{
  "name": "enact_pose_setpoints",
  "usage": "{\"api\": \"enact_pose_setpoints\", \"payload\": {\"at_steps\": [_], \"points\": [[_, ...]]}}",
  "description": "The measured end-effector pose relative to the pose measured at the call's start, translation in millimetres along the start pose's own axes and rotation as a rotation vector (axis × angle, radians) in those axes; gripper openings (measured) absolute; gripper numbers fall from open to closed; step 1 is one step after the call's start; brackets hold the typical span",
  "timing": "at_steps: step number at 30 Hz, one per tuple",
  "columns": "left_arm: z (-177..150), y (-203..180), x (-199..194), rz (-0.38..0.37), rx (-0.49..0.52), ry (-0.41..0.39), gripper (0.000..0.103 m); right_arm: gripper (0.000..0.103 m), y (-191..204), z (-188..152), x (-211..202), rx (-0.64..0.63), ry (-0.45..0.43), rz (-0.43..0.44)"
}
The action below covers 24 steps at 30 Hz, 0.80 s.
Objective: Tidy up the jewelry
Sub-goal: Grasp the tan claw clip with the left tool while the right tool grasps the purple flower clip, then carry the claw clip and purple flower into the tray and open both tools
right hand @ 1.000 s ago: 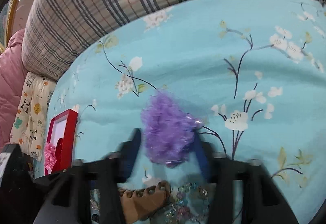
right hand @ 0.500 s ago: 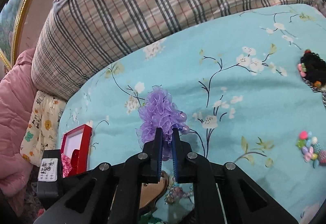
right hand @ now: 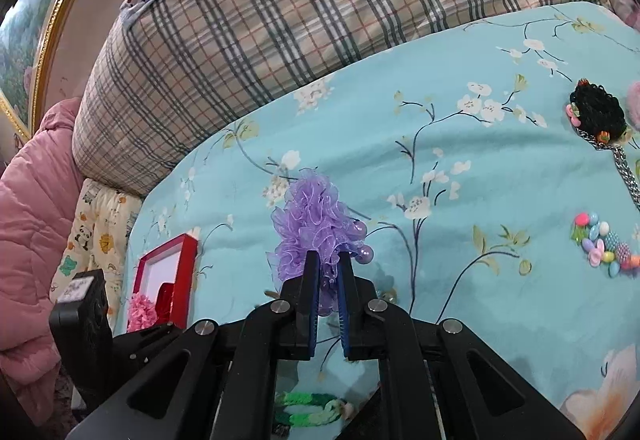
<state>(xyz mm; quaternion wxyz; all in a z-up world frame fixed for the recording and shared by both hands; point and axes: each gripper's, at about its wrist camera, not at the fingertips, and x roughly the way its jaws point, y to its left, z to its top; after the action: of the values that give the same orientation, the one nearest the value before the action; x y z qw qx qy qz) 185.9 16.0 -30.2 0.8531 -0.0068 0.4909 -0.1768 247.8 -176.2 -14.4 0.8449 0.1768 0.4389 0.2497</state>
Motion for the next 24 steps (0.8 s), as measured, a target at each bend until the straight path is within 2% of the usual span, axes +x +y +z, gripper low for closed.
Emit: {"api": "enact_pose_setpoints", "payload": {"at_steps": [6,16,24], "points": [[-3,25,-31,0.004,-0.085,-0.074,0.054,0.007,11,-8,-4,-0.015,0.004,0.011],[-6,52,-65,0.031,-0.169,-0.155,0.054,0.007,39,-17,3,-0.044,0.025,0.044],[-23,85,-90,0.074,-0.235,-0.186,0.054,0.007,74,-23,18,-0.085,0.05,0.085]]}}
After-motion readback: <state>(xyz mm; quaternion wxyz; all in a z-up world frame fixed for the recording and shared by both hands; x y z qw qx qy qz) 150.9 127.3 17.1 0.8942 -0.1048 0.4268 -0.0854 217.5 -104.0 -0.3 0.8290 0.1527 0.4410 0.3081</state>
